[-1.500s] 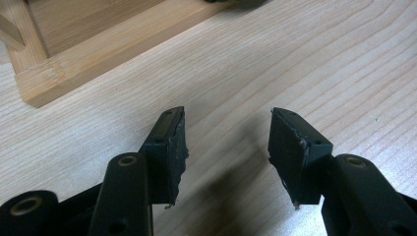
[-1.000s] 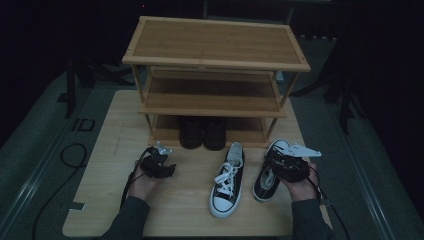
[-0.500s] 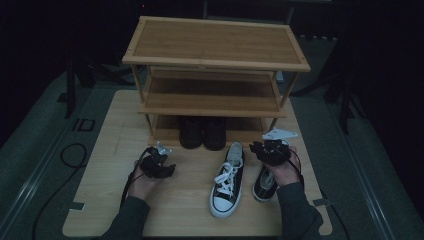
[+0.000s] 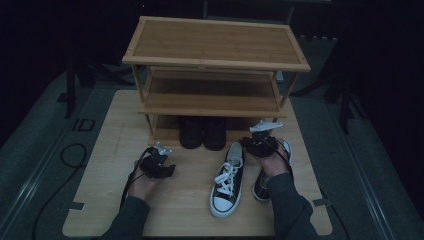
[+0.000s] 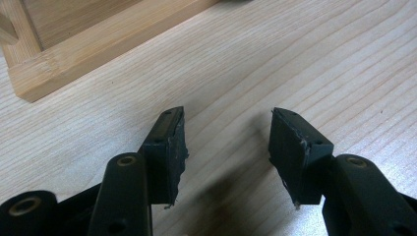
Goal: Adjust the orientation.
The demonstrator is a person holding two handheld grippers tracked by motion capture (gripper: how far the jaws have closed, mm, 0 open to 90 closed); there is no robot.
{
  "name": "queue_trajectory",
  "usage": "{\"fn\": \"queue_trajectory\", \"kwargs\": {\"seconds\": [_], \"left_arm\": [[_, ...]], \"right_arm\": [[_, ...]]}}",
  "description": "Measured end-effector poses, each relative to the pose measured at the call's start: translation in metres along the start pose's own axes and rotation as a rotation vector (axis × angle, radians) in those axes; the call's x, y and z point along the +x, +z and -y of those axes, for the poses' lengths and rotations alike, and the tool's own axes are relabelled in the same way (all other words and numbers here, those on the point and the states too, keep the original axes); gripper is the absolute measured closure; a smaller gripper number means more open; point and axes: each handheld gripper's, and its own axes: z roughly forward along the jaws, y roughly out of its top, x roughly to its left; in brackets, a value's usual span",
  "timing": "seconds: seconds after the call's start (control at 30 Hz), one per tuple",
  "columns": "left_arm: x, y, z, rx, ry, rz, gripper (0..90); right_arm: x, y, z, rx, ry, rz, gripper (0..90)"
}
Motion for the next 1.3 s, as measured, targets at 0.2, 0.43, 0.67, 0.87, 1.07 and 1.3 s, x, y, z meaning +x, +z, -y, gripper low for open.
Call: {"fn": "queue_trajectory", "kwargs": {"seconds": [0.2,0.43,0.67,0.87,1.07,1.3], "left_arm": [[0.000,0.000,0.000,0.004,0.004,0.002,48.7],[0.000,0.000,0.000,0.004,0.002,0.003,48.7],[0.000,0.000,0.000,0.003,0.003,0.005,48.8],[-0.002,0.000,-0.001,0.010,0.018,0.005,49.0],[-0.010,-0.003,-0.005,-0.008,0.030,0.025,50.6],[-0.021,-0.011,-0.011,-0.028,0.066,0.057,52.6]], "right_arm": [[0.004,0.014,-0.008,0.046,-0.028,0.008,75.9],[0.003,0.026,-0.010,0.111,-0.045,0.025,81.4],[-0.005,0.019,-0.005,0.095,-0.005,0.092,86.0],[-0.021,0.004,0.004,0.076,0.079,0.146,86.5],[-0.035,-0.016,0.003,0.015,0.163,0.206,90.0],[-0.038,-0.027,-0.002,0.026,0.132,0.159,90.0]]}}
